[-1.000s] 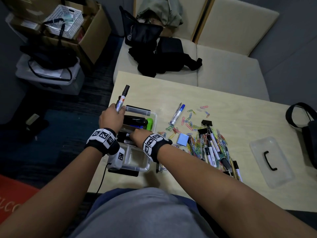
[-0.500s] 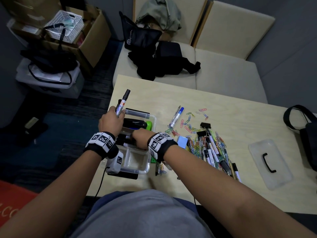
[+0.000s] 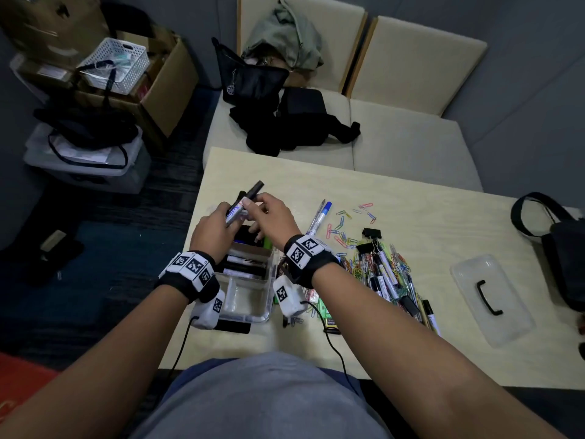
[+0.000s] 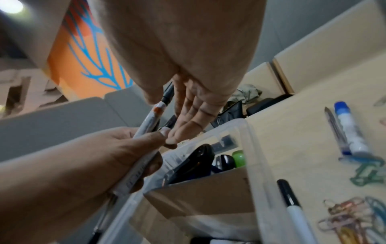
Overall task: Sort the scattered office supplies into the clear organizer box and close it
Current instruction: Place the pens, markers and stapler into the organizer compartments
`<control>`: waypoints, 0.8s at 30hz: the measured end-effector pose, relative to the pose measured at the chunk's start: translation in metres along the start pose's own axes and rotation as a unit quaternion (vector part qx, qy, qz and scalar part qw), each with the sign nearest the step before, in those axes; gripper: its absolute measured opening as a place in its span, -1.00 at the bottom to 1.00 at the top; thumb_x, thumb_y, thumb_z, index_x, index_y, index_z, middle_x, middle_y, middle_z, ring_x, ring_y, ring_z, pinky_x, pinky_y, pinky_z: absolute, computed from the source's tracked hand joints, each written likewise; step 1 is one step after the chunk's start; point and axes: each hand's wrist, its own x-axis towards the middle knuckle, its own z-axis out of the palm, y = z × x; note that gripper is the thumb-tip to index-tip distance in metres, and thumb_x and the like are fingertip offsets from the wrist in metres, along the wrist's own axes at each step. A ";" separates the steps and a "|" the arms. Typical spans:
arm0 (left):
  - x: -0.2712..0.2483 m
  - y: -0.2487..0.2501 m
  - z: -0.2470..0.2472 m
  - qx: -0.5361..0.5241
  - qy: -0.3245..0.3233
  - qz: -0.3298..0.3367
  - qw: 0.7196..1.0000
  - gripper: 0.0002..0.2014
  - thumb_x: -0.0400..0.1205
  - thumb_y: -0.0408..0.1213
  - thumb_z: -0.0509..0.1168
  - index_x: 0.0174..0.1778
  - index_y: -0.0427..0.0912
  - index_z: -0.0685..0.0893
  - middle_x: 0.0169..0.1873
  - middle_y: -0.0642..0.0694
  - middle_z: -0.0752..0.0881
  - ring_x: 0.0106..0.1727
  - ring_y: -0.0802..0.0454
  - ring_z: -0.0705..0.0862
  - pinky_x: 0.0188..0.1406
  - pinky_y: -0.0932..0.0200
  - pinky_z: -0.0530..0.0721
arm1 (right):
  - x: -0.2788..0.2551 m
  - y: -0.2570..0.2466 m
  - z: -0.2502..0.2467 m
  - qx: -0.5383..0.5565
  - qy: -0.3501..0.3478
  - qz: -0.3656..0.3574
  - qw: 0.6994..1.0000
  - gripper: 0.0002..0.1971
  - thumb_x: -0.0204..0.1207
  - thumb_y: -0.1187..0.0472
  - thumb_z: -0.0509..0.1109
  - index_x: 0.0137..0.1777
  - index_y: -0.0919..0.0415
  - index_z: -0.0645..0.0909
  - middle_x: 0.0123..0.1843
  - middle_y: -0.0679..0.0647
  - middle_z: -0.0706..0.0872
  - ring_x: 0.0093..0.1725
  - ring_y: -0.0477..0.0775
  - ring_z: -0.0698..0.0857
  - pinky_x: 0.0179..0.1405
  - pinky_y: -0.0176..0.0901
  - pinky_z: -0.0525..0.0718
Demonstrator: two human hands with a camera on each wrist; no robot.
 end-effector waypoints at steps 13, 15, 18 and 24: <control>-0.011 0.005 -0.005 -0.035 -0.057 0.017 0.998 -0.75 0.68 -0.03 0.26 0.08 -0.13 0.46 -0.26 -0.14 0.65 -0.27 -0.12 0.62 -0.42 0.08 0.46 | 0.013 0.004 -0.018 0.182 0.137 0.087 0.970 -0.79 0.63 0.01 0.27 -0.02 0.16 0.47 -0.16 0.21 0.72 -0.20 0.32 0.79 -0.06 0.24 0.79; -0.008 0.006 -0.006 -0.066 -0.051 0.010 0.996 -0.72 0.73 0.05 0.15 0.06 -0.12 0.48 -0.27 -0.12 0.67 -0.28 -0.04 0.63 -0.42 0.12 0.43 | 0.018 0.012 -0.019 0.139 0.138 0.089 0.977 -0.73 0.52 -0.17 0.25 -0.04 0.02 0.49 -0.17 0.15 0.67 -0.13 0.38 0.77 0.01 0.38 0.74; -0.004 0.012 -0.006 -0.098 -0.062 0.026 0.993 -0.68 0.76 0.05 0.08 0.12 -0.11 0.58 -0.20 -0.06 0.71 -0.19 0.02 0.66 -0.26 0.10 0.52 | 0.010 0.006 -0.014 0.150 0.072 0.081 0.983 -0.72 0.67 -0.05 0.23 0.12 0.18 0.51 -0.20 0.19 0.61 -0.32 0.22 0.76 -0.18 0.21 0.80; 0.000 0.020 -0.003 -0.077 -0.131 0.099 0.983 -0.71 0.76 0.03 0.10 -0.02 -0.05 0.63 -0.13 -0.05 0.75 -0.06 -0.02 0.71 0.01 -0.04 0.65 | 0.005 0.011 -0.004 0.131 0.028 0.057 0.989 -0.74 0.69 0.14 0.32 -0.18 0.30 0.59 -0.44 0.10 0.58 -0.50 0.06 0.53 -0.45 -0.10 0.56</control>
